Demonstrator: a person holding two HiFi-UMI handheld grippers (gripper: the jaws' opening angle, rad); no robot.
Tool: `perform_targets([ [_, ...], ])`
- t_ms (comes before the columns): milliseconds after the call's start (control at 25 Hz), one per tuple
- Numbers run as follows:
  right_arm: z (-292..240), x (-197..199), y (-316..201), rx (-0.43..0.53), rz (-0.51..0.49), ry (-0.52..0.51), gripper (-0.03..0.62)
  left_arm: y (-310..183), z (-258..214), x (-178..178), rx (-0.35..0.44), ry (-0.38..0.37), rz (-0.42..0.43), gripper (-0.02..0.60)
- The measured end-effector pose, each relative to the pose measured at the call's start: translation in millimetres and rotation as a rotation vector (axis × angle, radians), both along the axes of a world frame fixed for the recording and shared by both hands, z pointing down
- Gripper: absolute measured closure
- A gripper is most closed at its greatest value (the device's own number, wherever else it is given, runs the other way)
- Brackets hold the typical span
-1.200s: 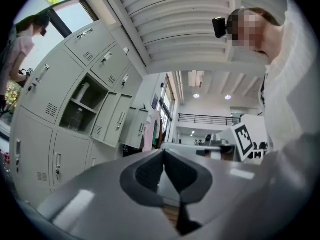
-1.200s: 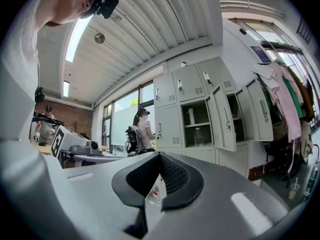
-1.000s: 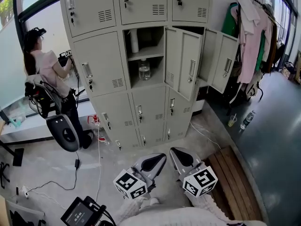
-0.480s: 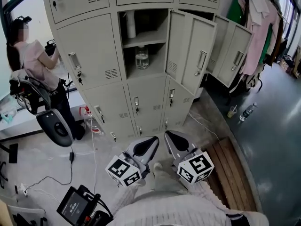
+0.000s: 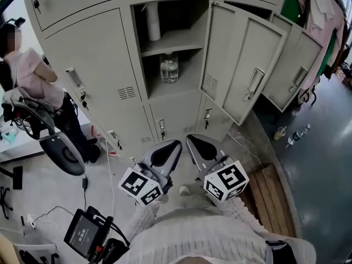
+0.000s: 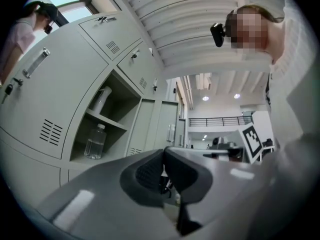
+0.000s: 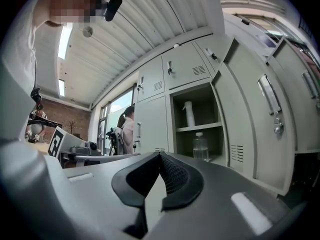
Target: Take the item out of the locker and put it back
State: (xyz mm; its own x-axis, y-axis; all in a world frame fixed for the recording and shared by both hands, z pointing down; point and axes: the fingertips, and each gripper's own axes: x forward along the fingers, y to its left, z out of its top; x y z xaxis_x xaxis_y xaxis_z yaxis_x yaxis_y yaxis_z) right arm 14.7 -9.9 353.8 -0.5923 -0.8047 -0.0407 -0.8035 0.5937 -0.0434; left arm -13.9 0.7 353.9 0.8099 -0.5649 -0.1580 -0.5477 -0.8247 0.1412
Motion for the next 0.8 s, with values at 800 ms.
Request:
perform_targets([
  [800, 19, 23, -147, -0.068, -0.072, 0.048, 0.597, -145, 7, 23, -0.04, 0.03, -0.091, 0.574],
])
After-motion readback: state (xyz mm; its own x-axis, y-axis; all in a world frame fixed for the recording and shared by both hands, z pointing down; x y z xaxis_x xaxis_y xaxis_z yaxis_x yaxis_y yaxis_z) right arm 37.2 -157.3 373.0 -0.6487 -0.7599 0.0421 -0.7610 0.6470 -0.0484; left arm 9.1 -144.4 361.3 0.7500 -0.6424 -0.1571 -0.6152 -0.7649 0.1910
